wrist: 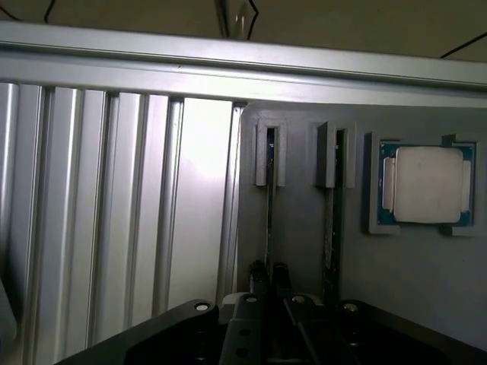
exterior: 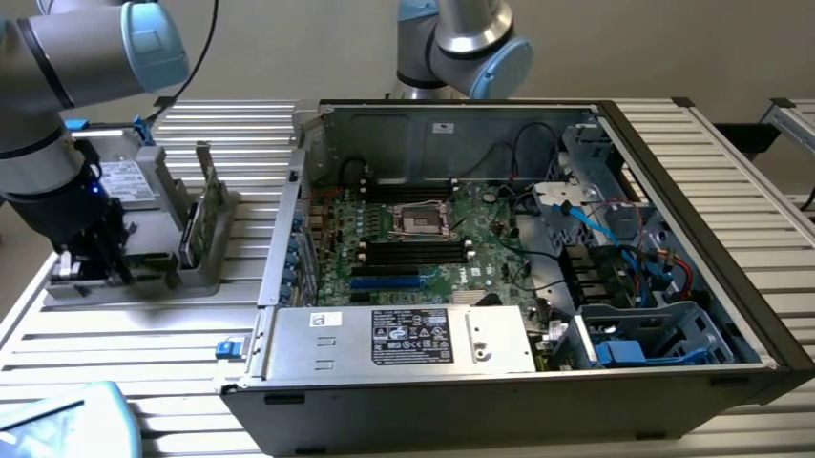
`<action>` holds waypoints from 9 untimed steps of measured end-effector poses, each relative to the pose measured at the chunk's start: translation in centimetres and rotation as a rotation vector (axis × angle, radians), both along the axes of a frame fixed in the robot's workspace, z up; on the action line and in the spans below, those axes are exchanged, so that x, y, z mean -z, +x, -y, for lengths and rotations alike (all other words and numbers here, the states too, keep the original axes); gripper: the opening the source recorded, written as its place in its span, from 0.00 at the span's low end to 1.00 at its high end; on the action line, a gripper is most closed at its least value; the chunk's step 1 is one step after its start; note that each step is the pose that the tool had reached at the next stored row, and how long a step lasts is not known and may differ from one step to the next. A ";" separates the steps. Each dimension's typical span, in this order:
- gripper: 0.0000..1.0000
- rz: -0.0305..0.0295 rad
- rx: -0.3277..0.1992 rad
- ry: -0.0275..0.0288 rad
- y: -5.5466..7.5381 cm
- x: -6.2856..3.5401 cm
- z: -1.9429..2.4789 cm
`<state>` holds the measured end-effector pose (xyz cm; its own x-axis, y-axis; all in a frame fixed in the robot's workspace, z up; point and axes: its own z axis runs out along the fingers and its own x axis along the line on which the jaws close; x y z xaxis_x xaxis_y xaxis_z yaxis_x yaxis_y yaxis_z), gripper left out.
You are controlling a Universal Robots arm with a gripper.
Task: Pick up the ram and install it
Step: 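Pick up the ram and move it above insertion slot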
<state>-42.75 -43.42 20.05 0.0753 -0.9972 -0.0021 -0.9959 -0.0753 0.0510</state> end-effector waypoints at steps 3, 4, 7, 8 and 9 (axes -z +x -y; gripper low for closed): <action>0.14 -0.0005 0.000 0.0001 0.0 -0.32 0.00; 0.14 -0.0007 0.000 0.0000 0.0 -0.42 -0.01; 0.14 -0.0014 0.000 -0.0007 0.0 -0.68 -0.02; 0.14 -0.0016 0.000 -0.0010 0.0 -0.80 -0.05; 0.14 -0.0019 0.000 -0.0012 0.0 -0.93 -0.07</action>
